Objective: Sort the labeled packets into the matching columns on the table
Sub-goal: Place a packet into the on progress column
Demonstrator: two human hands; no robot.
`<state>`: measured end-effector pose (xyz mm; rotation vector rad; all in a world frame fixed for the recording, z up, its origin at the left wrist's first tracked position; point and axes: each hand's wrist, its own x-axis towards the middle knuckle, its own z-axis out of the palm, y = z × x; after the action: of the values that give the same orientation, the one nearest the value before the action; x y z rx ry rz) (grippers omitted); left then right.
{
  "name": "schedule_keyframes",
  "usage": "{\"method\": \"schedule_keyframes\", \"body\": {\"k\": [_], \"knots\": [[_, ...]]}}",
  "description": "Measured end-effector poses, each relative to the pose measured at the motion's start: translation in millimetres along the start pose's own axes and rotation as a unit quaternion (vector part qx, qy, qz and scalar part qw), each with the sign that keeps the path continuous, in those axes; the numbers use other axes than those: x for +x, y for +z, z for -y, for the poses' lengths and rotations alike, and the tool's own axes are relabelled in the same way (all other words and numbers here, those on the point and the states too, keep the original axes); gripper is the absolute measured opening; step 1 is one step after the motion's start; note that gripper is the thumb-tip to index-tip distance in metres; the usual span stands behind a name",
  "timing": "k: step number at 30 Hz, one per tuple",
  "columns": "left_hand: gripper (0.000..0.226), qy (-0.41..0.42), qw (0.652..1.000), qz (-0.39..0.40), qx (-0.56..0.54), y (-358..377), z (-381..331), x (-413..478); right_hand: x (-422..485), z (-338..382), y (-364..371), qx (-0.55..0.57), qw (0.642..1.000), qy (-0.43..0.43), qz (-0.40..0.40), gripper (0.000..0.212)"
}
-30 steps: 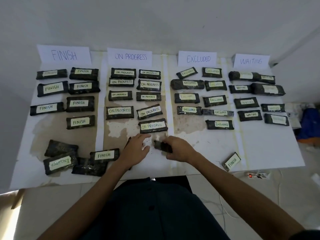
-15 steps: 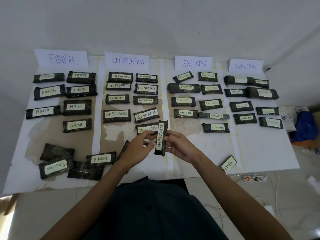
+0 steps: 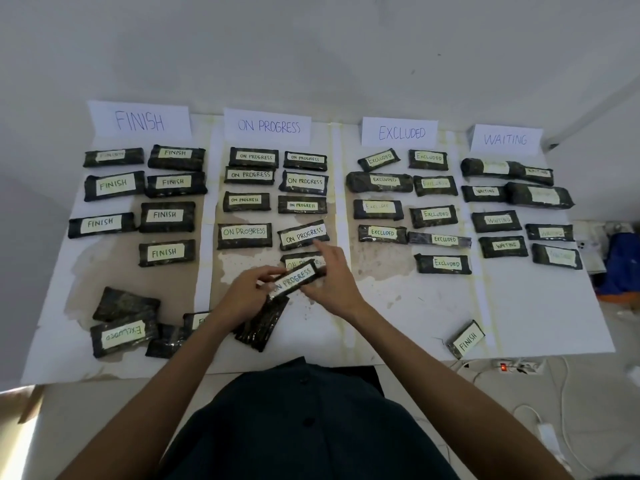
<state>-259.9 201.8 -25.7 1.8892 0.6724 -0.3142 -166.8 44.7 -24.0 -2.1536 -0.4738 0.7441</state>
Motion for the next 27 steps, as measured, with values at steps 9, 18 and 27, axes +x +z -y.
{"method": "schedule_keyframes", "body": {"k": [9, 18, 27], "knots": [[0.032, -0.017, 0.995, -0.085, 0.045, -52, 39, 46, 67, 23, 53, -0.246, 0.949, -0.181, 0.083, 0.039], [0.043, 0.016, 0.984, -0.153, 0.090, -48, 68, 45, 91, 16, 85, -0.277, 0.946, -0.134, 0.101, 0.041], [0.049, 0.062, 0.978, -0.163, 0.114, -37, 74, 36, 65, 14, 73, -0.261, 0.885, -0.357, 0.143, 0.045]]}}
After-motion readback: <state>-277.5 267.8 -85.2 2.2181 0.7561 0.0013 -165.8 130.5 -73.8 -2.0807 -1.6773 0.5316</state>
